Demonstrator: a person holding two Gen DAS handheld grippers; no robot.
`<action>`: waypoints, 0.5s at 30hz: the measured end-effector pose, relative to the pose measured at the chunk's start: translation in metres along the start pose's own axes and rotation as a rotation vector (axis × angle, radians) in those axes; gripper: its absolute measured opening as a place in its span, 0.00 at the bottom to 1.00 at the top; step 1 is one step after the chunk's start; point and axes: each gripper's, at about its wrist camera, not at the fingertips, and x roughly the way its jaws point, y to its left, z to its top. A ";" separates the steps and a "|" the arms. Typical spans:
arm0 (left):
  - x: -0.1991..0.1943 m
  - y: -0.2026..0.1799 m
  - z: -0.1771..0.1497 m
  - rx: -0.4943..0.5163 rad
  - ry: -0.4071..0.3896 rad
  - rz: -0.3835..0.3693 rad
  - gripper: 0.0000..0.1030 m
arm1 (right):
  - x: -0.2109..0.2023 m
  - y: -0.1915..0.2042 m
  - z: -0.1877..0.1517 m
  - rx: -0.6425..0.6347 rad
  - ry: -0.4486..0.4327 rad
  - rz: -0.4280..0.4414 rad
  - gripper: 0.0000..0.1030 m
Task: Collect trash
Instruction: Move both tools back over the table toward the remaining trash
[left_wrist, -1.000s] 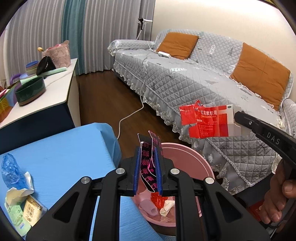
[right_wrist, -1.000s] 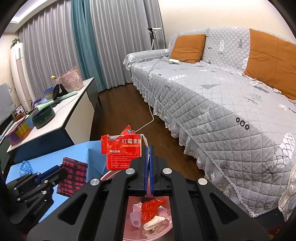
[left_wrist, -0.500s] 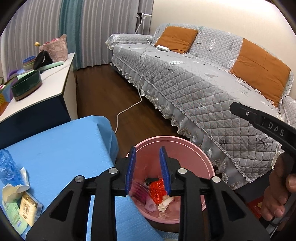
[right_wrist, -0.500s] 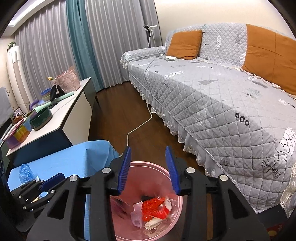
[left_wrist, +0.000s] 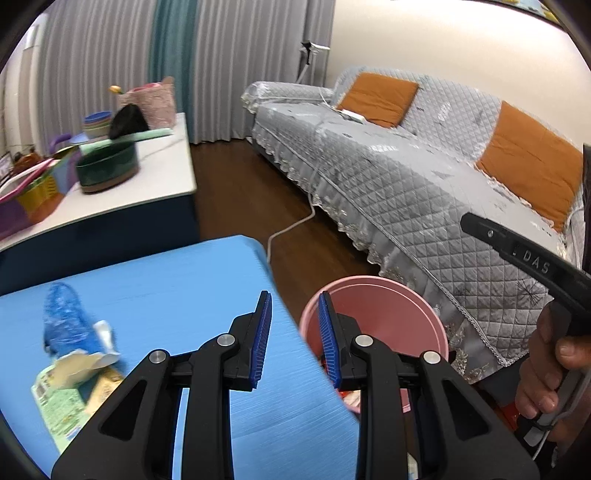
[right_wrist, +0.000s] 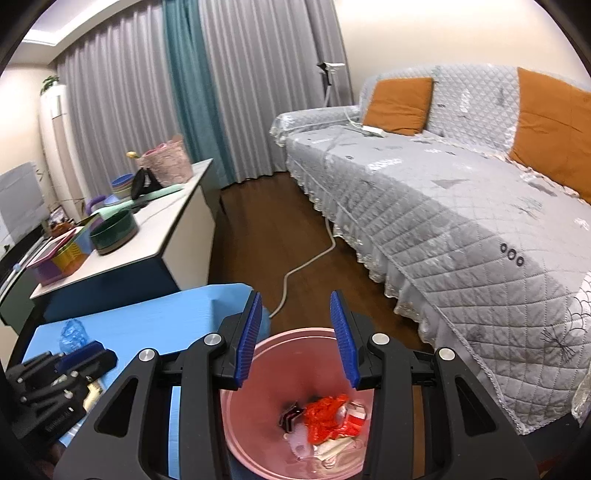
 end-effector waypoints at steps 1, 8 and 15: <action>-0.005 0.005 0.000 -0.004 -0.006 0.007 0.26 | 0.000 0.005 -0.001 -0.006 -0.001 0.009 0.38; -0.041 0.054 -0.005 -0.045 -0.043 0.066 0.26 | -0.005 0.055 -0.011 -0.090 -0.009 0.082 0.38; -0.074 0.113 -0.014 -0.083 -0.067 0.152 0.26 | -0.002 0.105 -0.024 -0.153 0.009 0.166 0.39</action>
